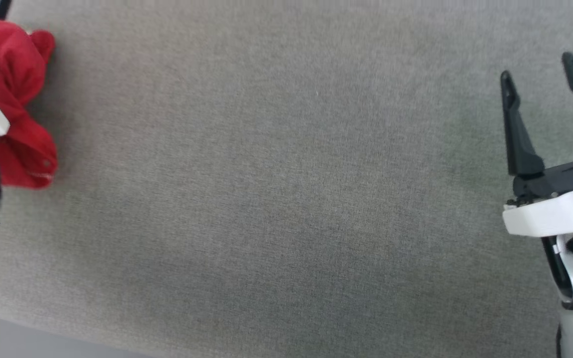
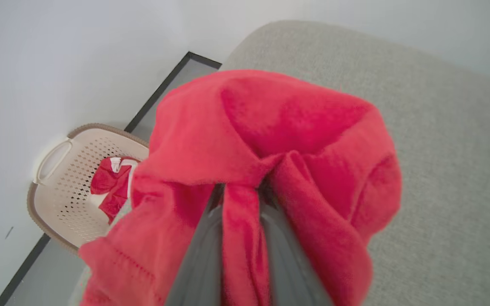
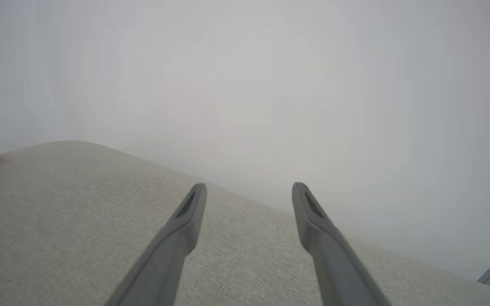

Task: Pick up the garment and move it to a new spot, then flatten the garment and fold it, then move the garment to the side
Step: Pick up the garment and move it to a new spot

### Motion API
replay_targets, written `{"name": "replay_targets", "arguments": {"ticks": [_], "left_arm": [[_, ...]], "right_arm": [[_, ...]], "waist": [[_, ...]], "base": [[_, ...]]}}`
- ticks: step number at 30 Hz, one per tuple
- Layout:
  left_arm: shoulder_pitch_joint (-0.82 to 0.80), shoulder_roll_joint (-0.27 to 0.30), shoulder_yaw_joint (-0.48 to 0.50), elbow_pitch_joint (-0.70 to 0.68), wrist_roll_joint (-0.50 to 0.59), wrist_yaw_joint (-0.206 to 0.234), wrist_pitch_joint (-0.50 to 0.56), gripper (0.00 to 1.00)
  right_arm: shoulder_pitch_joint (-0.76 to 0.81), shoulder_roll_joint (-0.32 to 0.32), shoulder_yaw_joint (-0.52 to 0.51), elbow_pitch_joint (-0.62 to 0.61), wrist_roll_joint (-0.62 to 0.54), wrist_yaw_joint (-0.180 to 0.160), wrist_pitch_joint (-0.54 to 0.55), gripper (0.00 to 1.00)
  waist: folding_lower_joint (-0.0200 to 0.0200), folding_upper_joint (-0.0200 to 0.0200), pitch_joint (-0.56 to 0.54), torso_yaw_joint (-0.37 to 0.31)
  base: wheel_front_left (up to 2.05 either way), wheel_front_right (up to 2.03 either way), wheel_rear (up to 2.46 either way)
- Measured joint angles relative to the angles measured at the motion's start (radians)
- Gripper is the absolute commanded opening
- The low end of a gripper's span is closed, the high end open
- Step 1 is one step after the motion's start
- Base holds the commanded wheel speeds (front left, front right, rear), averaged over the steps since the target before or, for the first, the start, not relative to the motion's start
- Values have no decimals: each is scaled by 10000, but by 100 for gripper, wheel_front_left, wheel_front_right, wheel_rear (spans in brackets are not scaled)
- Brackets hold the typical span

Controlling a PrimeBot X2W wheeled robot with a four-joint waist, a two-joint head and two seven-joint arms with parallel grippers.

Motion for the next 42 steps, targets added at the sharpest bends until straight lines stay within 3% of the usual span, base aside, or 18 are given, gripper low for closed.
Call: {"name": "replay_targets", "arguments": {"ticks": [10,22,33,42], "left_arm": [[-358,713,-1081,-1685,199,-40,-393,0],[519,1350,-2134,-5894,128,130,1446,0],[2615,1365,-2765,-11530,-228,1221,4065,0],[3592,886,-3689,-13478,-502,1599,5321,0]], "right_arm": [[541,554,-366,470,23,0,-491,100],[1170,1093,-1289,545,0,0,-1014,100],[1467,1363,-1764,844,-100,0,-1423,100],[1492,1484,-2038,1319,-12,0,-1768,100]], "waist": [[0,0,-1380,164],[0,0,-2467,-60],[0,0,-2819,-1385],[0,-1,-2788,-2931]], "base": [[0,0,0],[0,0,0],[0,0,0],[0,0,0]]}}
